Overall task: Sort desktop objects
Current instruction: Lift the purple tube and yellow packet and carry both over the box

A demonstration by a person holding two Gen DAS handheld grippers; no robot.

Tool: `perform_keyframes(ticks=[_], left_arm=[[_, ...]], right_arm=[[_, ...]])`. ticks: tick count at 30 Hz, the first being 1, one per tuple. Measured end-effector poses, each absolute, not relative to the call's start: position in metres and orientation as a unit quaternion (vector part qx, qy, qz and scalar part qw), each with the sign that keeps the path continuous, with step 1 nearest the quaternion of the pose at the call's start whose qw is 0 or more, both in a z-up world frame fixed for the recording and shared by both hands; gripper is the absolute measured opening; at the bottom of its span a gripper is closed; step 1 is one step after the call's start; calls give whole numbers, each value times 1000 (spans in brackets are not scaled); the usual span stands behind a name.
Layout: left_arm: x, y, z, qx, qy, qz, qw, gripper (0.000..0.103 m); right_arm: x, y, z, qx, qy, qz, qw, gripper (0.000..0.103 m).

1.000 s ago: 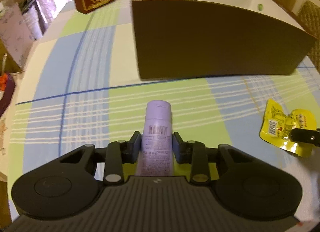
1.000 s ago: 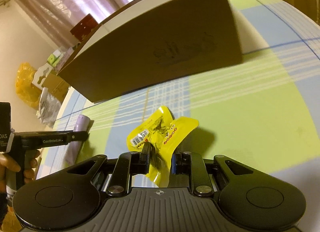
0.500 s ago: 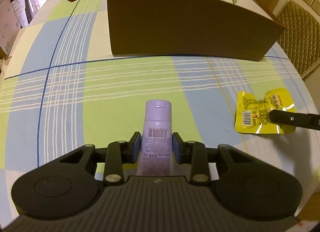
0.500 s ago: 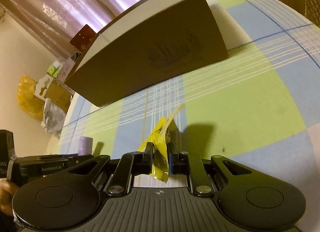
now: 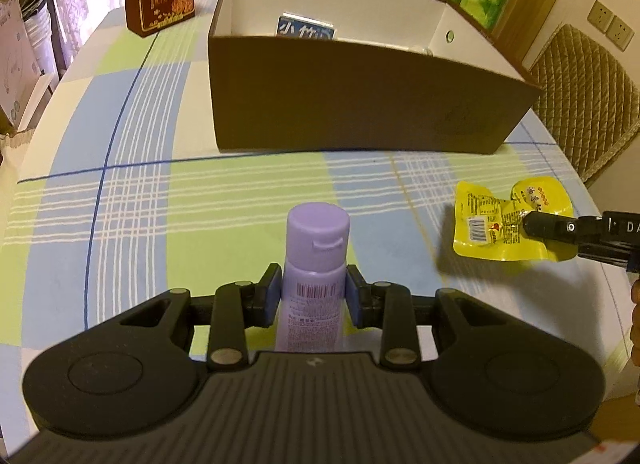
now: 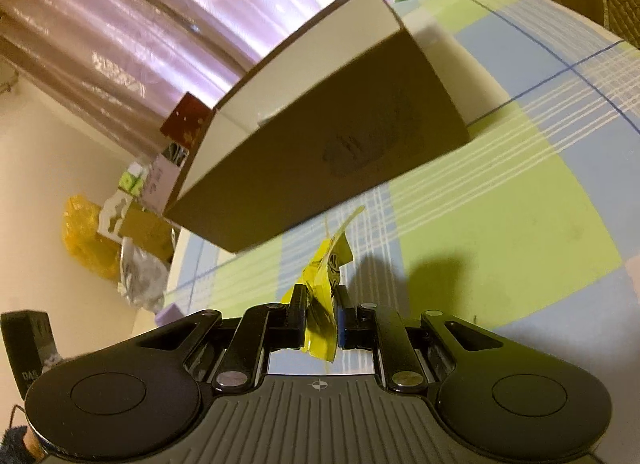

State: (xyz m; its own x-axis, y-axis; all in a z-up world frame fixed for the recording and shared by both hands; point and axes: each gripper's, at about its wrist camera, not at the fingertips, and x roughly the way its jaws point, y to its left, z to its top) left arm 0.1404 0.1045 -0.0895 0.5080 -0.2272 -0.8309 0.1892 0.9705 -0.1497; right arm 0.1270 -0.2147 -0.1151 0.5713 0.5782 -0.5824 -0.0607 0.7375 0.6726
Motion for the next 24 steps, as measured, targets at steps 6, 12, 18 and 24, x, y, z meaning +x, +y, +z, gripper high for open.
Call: perform_keyframes(ticks=[6,12,18,24], left_arm=[[142,102,-75,-21,464,-127,877,28],[144,100,-58,-22,442,-134,887,28],[147,98,-39,-23,420,-139,897,28],[156,101,-23,-25,400,-135,906,28]], right_arm=[[127,-225,-105,320,409,185,834,11],[128,-236,-98,330,396,178,838,11],[133,-243,-86,336,378,177,844,11],[141,-248,-71,339,360,182,850,11]])
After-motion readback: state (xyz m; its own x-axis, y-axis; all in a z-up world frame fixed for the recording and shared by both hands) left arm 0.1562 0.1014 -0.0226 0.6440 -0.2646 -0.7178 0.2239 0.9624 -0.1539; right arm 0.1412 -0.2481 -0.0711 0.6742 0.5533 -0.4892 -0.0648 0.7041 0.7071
